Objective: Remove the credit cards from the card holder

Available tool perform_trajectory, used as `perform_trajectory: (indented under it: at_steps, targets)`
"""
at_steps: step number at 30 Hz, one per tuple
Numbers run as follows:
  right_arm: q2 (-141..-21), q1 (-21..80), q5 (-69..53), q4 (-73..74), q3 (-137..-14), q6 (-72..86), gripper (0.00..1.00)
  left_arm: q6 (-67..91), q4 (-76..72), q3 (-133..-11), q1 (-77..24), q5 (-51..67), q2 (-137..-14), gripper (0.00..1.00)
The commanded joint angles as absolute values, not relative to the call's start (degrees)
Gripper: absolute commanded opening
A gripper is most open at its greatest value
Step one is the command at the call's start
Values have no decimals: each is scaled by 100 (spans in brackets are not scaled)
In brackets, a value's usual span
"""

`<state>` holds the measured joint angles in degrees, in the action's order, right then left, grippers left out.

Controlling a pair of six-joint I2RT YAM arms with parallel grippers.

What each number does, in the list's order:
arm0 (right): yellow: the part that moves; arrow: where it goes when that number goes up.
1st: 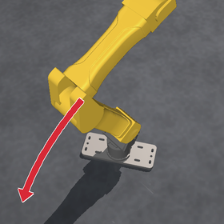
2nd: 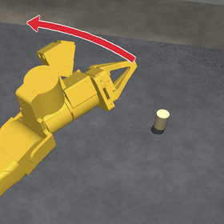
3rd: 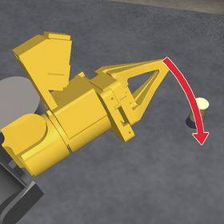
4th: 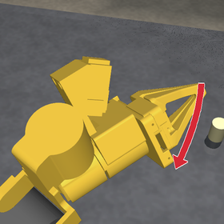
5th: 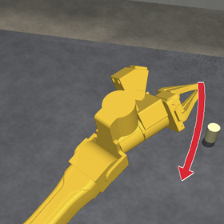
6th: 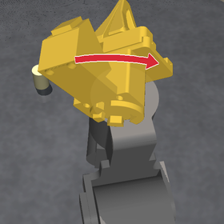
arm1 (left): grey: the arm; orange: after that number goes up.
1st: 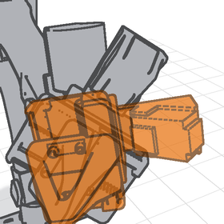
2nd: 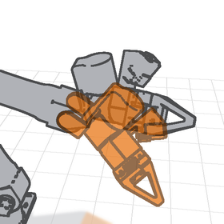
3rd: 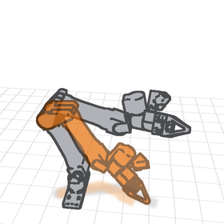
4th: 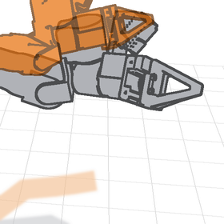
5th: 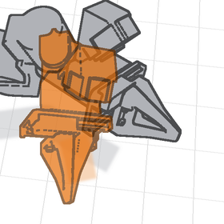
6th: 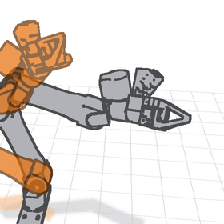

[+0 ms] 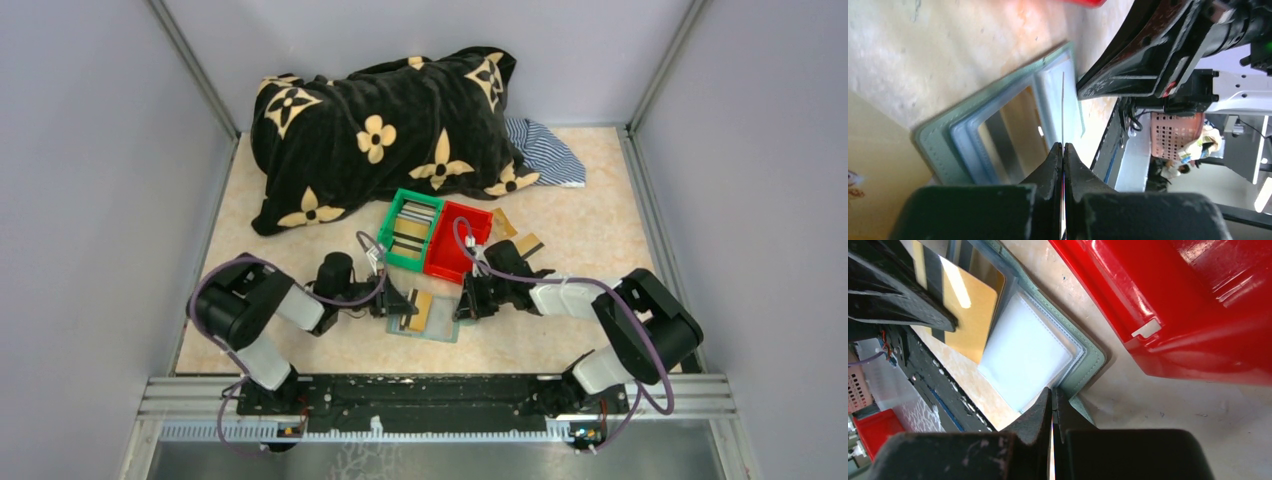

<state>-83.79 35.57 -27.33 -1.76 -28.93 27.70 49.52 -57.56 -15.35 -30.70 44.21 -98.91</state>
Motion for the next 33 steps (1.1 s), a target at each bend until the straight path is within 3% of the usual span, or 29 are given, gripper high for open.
perform_trajectory:
  at_steps: [1,8,13,18,21,26,28,33]
  targets:
    - [-8763,3631,-1708,472,-2556,2511,0,3984,-4012,-1978,-3045,3904,-9170,0]
    - [-8758,3622,-1692,478,-2558,2514,0,3658,-3370,-2026,-2895,3656,-8756,0]
    - [-8460,3621,-1682,325,-2468,2456,0,3565,-3144,-1940,-2867,3371,-7688,0]
    - [-7015,3621,-1991,64,-2339,2302,0,3722,-3889,-1662,-2866,3502,-6715,0]
    - [-6032,3622,-1974,-40,-2355,2321,0,4188,-5070,-1230,-2865,3543,-6468,0]
    - [-5398,3621,-2345,-725,-2492,2498,41,4847,-6968,-944,-2865,3739,-6871,0]
    - [-5552,3625,-2501,-942,-2644,2527,48,5140,-7633,-909,-2870,3770,-7069,0]
    - [-5998,3623,-2759,-1821,-2804,2751,52,5929,-9473,-889,-2872,3860,-7844,0]
